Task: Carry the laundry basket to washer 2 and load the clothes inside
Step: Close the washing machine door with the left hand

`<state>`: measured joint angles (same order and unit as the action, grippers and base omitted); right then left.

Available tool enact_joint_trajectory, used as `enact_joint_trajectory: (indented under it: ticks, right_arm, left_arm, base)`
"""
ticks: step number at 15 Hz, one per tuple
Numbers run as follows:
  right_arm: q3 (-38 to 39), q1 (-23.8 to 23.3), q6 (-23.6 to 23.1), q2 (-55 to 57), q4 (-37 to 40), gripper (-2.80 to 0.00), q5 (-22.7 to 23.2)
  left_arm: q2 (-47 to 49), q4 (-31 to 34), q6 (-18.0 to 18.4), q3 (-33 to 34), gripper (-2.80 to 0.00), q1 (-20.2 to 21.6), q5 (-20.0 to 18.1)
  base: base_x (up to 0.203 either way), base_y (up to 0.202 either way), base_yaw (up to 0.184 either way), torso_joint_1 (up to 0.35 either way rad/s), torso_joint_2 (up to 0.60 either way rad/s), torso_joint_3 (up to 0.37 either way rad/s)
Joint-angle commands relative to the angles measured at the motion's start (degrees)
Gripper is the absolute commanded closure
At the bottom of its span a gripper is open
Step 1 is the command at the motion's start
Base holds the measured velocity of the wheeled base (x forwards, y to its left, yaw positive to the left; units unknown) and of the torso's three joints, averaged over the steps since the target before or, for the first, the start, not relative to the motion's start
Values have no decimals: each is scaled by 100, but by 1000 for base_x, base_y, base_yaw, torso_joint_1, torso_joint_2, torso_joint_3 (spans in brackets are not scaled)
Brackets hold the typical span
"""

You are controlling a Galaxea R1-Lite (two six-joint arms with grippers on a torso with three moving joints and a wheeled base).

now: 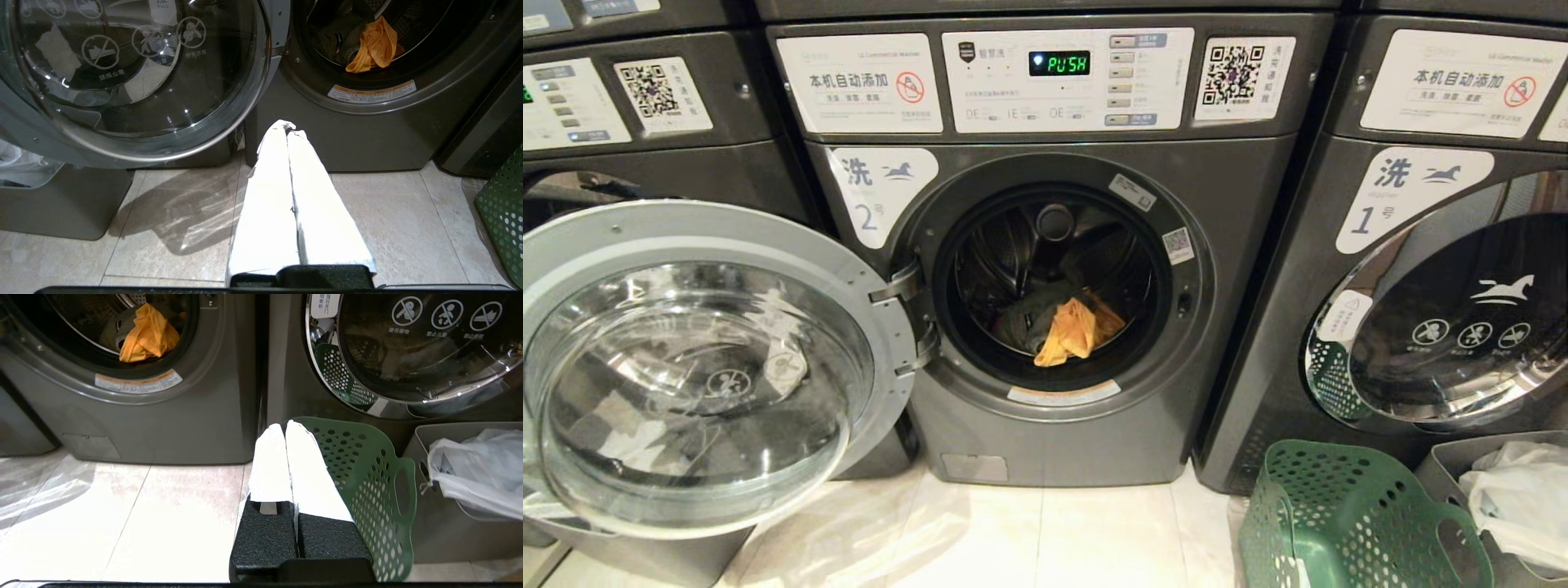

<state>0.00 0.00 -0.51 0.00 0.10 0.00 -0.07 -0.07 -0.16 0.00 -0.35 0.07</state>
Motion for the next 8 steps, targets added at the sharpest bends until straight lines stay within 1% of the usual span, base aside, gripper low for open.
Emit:
enact_joint_trajectory:
  ticks: [1,4,5,7,8]
  right_arm:
    - [0,0,-2,9,-1,0,0]
    - [-9,0,-10,9,-1,0,0]
    - [-2,0,-12,9,-1,0,0]
    - [0,0,34,9,-1,0,0]
    - [-1,0,-34,9,-1,0,0]
  left_arm:
    - [7,-1,-2,0,0,0,1]
    - [7,-1,-2,0,0,0,1]
    - [7,-1,-2,0,0,-6,1]
    - [7,-1,-2,0,0,0,1]
    - [7,-10,14,0,0,-1,1]
  base:
    - [-192,0,2,-3,5,3]
    - [-185,0,2,1,1,2]
    - [-96,0,1,-8,-1,7]
    - [0,0,0,0,0,0]
    - [0,0,0,0,0,0]
